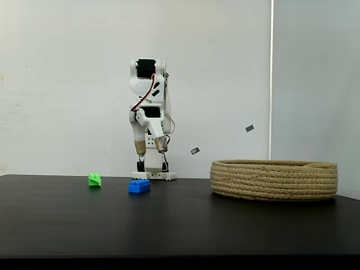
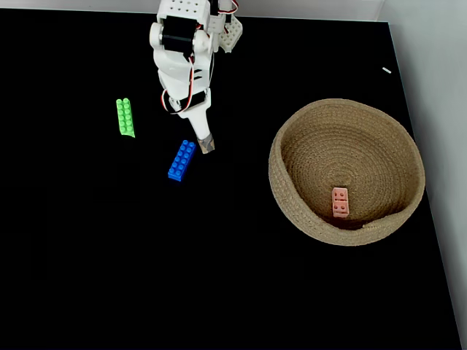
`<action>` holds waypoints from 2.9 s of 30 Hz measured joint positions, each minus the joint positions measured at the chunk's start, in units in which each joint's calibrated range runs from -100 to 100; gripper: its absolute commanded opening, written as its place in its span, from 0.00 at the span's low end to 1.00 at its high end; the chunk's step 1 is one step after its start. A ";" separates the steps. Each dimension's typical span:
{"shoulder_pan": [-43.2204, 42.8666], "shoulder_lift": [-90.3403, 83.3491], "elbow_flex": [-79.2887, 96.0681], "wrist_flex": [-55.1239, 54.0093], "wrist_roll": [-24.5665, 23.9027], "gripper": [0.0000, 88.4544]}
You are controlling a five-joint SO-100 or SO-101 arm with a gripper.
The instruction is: Place the lego blocks in the tray
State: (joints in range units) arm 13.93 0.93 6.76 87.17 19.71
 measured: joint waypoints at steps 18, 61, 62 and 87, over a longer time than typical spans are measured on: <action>5.62 14.33 -10.69 0.81 17.29 0.56; 4.72 25.02 -17.94 -5.77 10.01 0.00; 4.32 24.51 -18.91 -3.82 9.18 0.00; -38.27 -7.80 -13.17 -3.57 -34.63 0.12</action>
State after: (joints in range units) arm -24.35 -6.87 -6.41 83.60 -14.92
